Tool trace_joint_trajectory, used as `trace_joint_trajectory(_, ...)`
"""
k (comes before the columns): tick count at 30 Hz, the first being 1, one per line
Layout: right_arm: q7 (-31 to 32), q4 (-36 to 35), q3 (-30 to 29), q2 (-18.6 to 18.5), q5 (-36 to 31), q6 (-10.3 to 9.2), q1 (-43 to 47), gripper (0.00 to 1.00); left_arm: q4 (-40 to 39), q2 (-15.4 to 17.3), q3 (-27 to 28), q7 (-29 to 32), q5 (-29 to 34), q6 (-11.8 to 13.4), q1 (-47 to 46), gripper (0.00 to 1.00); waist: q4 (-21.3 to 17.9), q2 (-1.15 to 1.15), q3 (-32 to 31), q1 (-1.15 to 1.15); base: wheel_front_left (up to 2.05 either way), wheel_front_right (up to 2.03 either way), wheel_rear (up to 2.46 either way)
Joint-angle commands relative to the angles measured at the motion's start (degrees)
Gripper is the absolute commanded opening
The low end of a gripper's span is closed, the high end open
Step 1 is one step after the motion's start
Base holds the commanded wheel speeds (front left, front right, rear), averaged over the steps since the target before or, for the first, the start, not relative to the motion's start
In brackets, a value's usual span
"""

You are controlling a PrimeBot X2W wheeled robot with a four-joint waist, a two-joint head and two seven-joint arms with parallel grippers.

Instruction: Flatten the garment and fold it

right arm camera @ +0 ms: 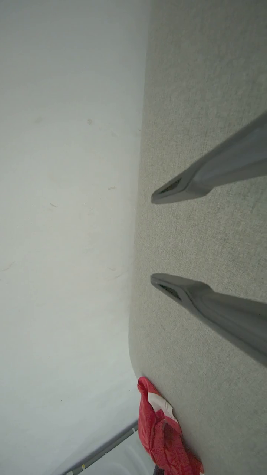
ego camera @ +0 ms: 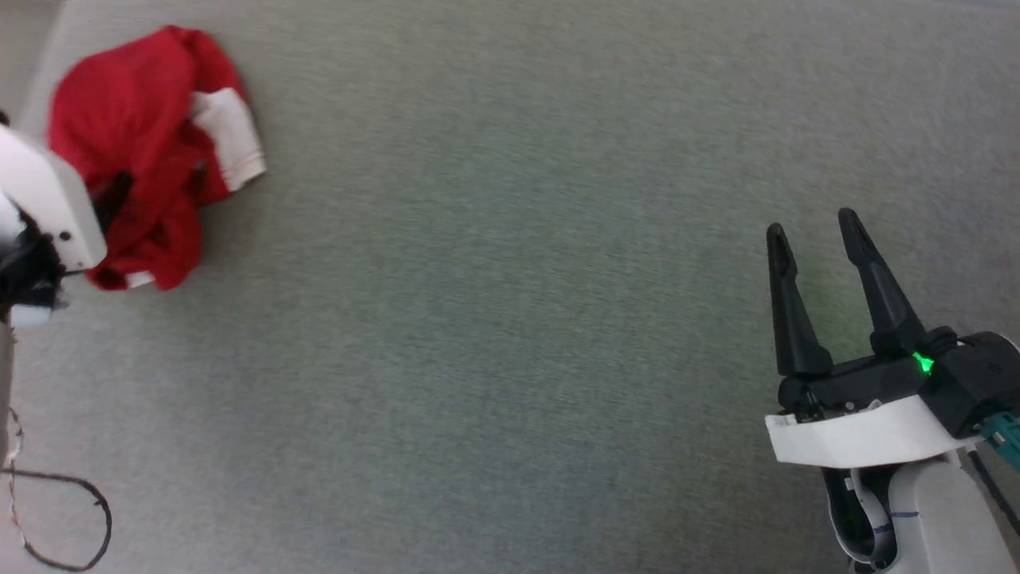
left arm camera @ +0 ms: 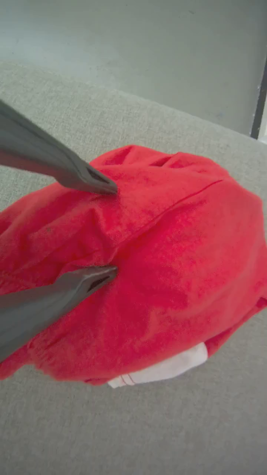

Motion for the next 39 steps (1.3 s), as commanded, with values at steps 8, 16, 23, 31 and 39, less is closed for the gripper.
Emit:
trace_joint_trajectory(8, -0.26, -0.33, -1.13, -0.01, 0.46, -0.05, -0.82, 1.00, 3.38, 2.20, -3.01, 8.91, -5.87, -0.37, 2.13, 0.42, -4.72, 0.00, 3.50, -0.01, 0.00, 0.00, 0.00)
trace_joint_trajectory(16, -0.26, 1.21, -0.99, -0.01, 0.83, -0.05, -0.47, 1.00, 3.70, 4.48, -3.26, 1.15, -6.04, -0.37, 2.06, 0.00, -3.65, 0.00, -1.95, -0.01, 0.00, 0.00, 0.00)
trace_joint_trajectory(23, -0.26, 4.20, -2.77, -0.01, 2.19, -0.05, 2.56, 1.00, 2.77, 8.01, -2.47, -22.10, -1.09, -0.37, -1.29, 0.00, -3.60, 0.00, -12.93, -0.01, 0.00, 0.00, 0.00)
trace_joint_trajectory(31, -0.26, 6.20, -4.54, -0.01, 3.27, -0.05, 6.62, 1.00, -4.10, 6.55, -5.53, -35.85, 1.01, -0.37, -3.01, 0.00, -5.03, 0.00, -21.64, -0.01, 0.00, 0.00, 0.00)
trace_joint_trajectory(39, -0.26, 7.70, -3.33, -0.01, 3.86, -0.05, 9.05, 1.00, -17.65, -1.38, -14.95, -31.34, -2.39, -0.37, 2.92, 0.00, -8.85, 0.00, -26.60, -0.01, 0.00, 0.00, 0.00)
